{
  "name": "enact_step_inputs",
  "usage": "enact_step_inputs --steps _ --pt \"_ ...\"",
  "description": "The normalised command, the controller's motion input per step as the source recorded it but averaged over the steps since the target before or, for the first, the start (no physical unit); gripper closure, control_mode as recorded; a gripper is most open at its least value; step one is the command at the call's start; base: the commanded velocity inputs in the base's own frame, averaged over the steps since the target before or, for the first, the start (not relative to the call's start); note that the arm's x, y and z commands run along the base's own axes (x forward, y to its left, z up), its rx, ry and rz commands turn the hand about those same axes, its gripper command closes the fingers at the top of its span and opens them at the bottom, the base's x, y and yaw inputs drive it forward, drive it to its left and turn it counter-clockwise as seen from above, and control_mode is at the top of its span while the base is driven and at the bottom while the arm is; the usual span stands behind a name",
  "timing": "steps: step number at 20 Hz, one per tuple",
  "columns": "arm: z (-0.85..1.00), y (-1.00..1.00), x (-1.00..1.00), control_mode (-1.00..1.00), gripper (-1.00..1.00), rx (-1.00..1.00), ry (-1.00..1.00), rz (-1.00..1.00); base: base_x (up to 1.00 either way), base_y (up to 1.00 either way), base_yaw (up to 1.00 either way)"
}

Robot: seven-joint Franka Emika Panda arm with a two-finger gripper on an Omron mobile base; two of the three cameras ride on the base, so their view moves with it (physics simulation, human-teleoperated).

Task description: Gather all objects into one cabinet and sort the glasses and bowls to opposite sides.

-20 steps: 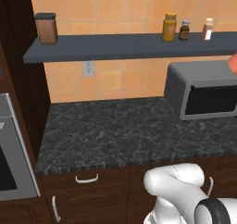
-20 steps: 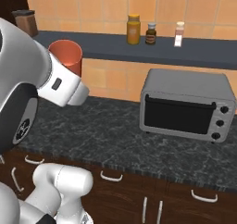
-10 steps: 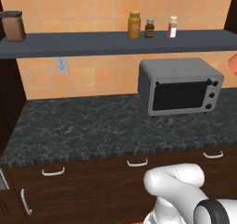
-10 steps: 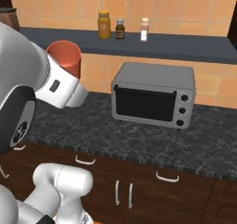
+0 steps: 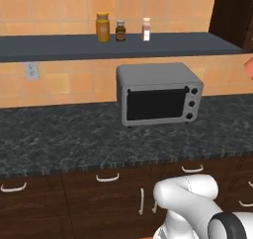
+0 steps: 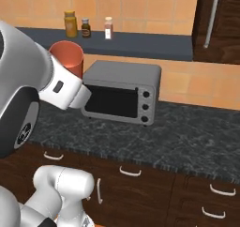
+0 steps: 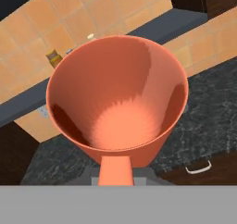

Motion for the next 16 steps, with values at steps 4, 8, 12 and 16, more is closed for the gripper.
enact_step_inputs --steps 4,8,12,16 --pt "0.0 0.0 0.0 1.0 1.0 0.0 0.0 0.0 -0.29 -0.39 0.25" --pt "0.0 0.0 0.0 1.0 1.0 0.0 0.0 0.0 -0.09 -0.34 0.39" --pt "0.0 0.0 0.0 1.0 1.0 0.0 0.0 0.0 0.0 -0.32 0.47" --pt "0.0 0.0 0.0 1.0 1.0 0.0 0.0 0.0 0.0 -0.09 0.52"
